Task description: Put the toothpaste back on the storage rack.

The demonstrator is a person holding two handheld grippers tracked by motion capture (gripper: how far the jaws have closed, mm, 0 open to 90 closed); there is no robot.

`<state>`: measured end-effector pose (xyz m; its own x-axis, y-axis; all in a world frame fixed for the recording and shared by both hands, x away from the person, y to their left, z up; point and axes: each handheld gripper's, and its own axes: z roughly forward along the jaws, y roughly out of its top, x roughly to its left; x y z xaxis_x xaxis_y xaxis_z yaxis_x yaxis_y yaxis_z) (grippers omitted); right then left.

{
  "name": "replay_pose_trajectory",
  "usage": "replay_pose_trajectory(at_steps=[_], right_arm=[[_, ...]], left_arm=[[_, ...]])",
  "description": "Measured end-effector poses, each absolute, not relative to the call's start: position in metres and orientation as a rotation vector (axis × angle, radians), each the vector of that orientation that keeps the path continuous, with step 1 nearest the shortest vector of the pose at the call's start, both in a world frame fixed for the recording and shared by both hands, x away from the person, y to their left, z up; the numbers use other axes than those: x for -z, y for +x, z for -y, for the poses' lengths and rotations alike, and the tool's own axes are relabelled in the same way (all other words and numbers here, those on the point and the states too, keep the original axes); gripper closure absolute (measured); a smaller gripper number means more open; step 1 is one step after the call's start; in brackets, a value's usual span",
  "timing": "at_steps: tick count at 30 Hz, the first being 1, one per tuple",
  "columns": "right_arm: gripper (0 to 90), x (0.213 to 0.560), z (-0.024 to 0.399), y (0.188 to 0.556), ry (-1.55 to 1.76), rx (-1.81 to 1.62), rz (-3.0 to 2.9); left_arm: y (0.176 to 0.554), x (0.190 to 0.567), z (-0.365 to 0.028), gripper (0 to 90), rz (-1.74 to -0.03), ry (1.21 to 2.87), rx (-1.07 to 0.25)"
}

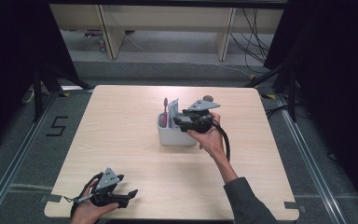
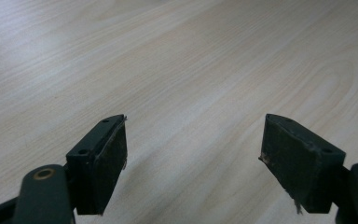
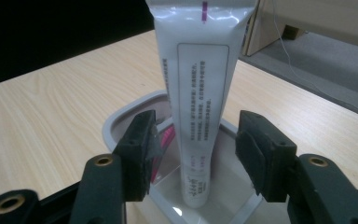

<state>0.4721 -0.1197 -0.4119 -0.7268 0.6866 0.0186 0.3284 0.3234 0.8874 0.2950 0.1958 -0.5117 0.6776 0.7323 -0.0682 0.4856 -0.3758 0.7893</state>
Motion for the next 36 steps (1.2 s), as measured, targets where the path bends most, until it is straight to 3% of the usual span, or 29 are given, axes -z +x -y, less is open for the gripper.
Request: replay_pose_trajectory(at_steps=[18, 36], right_arm=[[38.8, 0.404, 0.155, 0.435, 0.934, -1.397, -2.221], [30.1, 0.419, 0.172, 0.415, 1.019, -1.393, -2.216]], left_arm=[[0.296, 0.511, -0.199, 22.1, -0.925, 2.084, -0.379], [0.297, 0.51, -0.198, 21.7, -0.933, 2.062, -0.38]])
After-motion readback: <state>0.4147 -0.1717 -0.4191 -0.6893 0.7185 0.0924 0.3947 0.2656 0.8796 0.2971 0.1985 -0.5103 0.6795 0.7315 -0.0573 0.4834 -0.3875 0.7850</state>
